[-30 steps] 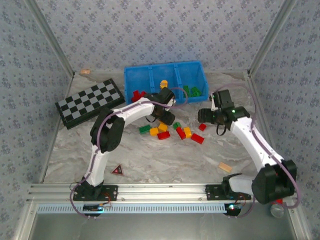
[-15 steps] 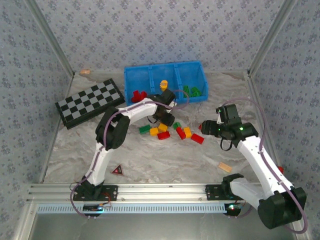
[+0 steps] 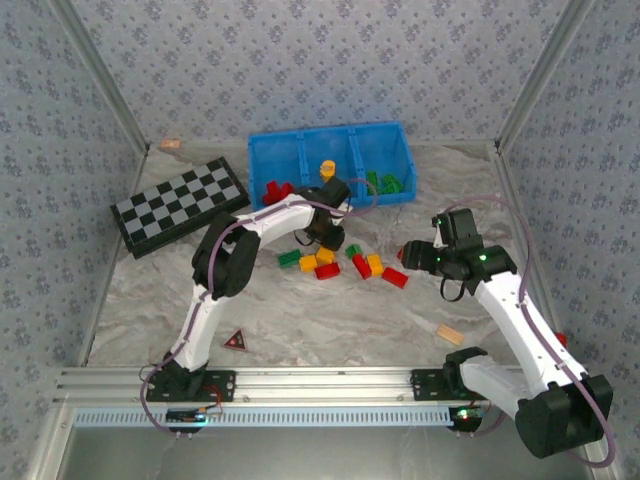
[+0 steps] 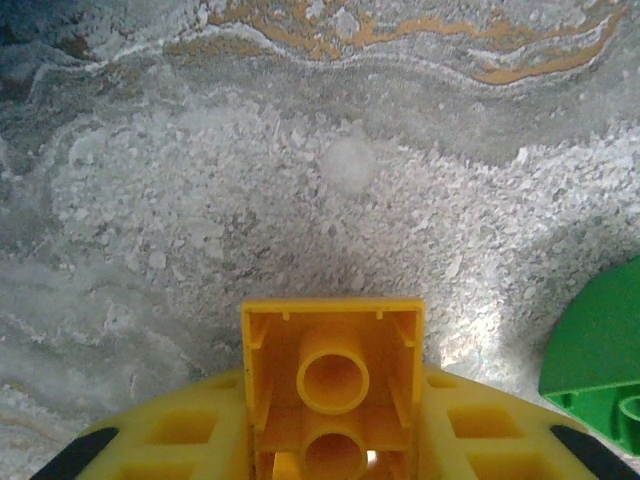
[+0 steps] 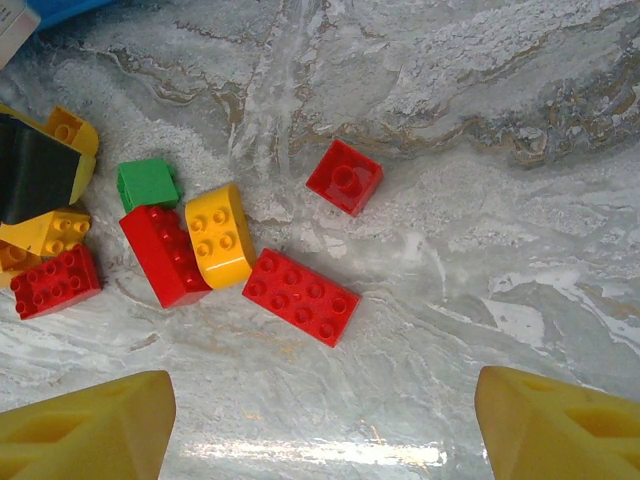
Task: Sort the legos into containers by color
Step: Pick up the lego from the center of the table.
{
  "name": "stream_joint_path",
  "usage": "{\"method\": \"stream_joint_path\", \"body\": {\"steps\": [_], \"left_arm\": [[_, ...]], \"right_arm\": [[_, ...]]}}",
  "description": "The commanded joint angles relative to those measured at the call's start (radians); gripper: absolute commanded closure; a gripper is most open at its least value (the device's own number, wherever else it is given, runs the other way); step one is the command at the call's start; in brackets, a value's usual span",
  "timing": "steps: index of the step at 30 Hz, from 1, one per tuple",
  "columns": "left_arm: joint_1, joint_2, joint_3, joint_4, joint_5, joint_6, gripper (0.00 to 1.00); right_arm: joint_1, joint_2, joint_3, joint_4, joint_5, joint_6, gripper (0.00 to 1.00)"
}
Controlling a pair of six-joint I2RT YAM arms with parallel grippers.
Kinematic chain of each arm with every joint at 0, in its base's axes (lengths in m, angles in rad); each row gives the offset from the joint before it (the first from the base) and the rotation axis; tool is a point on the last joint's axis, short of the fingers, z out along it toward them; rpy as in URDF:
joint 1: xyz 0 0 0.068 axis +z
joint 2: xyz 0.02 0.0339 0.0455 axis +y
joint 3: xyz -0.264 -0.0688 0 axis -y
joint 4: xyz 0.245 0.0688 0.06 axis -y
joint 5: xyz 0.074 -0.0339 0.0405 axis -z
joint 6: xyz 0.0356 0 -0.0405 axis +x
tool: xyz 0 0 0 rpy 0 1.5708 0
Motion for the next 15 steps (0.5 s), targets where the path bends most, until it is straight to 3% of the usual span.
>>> {"method": "stream_joint_path", "body": {"steps": [1,15], "left_arm": [[0.004,-0.009,0.048,-0.051,-0.02,-0.007,0.72],[0.041,-0.084,0.272,-0.086,-0.033,-0.024,0.74]], "right_arm": [[-0.002,0.016,-0.014,0.036,-0.027,0.027,0.19],[0.013,0.149,-0.005,0.195,-0.092,-0.006,0.2]]}}
